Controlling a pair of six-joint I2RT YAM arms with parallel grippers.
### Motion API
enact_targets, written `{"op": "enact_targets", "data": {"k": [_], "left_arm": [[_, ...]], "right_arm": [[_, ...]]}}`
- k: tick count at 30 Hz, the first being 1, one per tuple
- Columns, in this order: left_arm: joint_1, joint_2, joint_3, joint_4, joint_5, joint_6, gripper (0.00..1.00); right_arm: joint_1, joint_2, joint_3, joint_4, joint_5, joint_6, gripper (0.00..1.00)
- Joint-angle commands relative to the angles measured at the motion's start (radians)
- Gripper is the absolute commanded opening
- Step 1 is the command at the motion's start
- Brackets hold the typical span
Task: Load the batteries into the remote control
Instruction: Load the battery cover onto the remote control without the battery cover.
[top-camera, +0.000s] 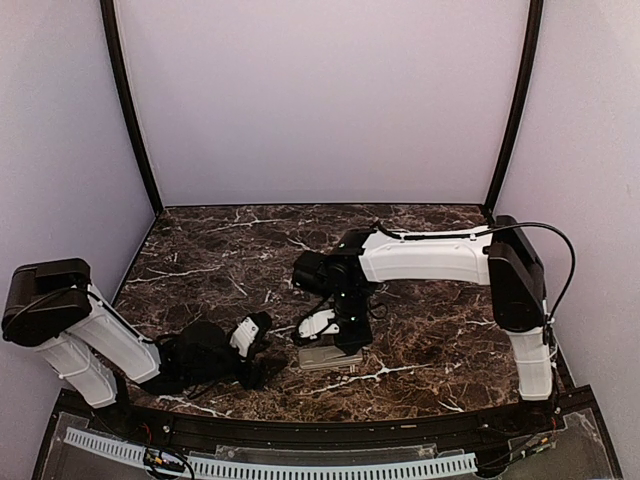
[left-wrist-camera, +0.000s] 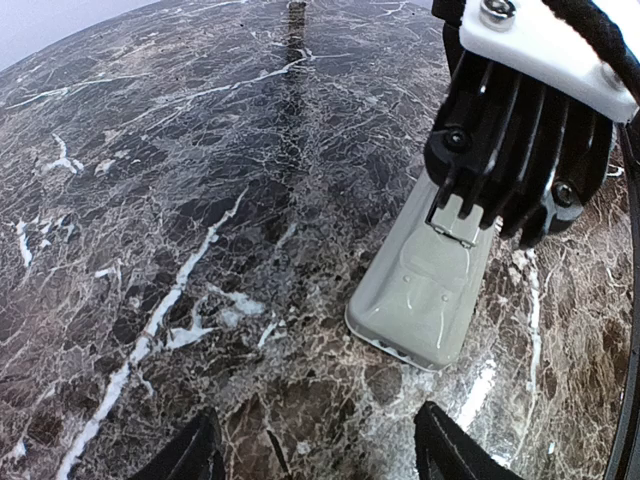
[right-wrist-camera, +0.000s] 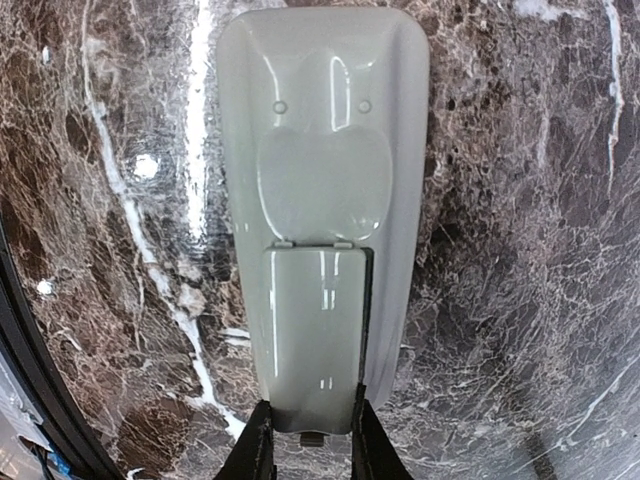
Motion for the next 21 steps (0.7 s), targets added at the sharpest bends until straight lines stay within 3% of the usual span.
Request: {"op": "enact_targets", "data": {"k": [1,21], "left_arm": [[-0.002,0.021,0.017,0.026,0.030,0.011,0.65],[-0.003,0.111,0.034,0.091,0.054,0.011,0.64]], "right_arm": [[0.008,0.008,0.004,-0.015,0.015,0.005,0.10],[0.006,0.046,0.029,-0.022,0.014,0.009,0.09]]}}
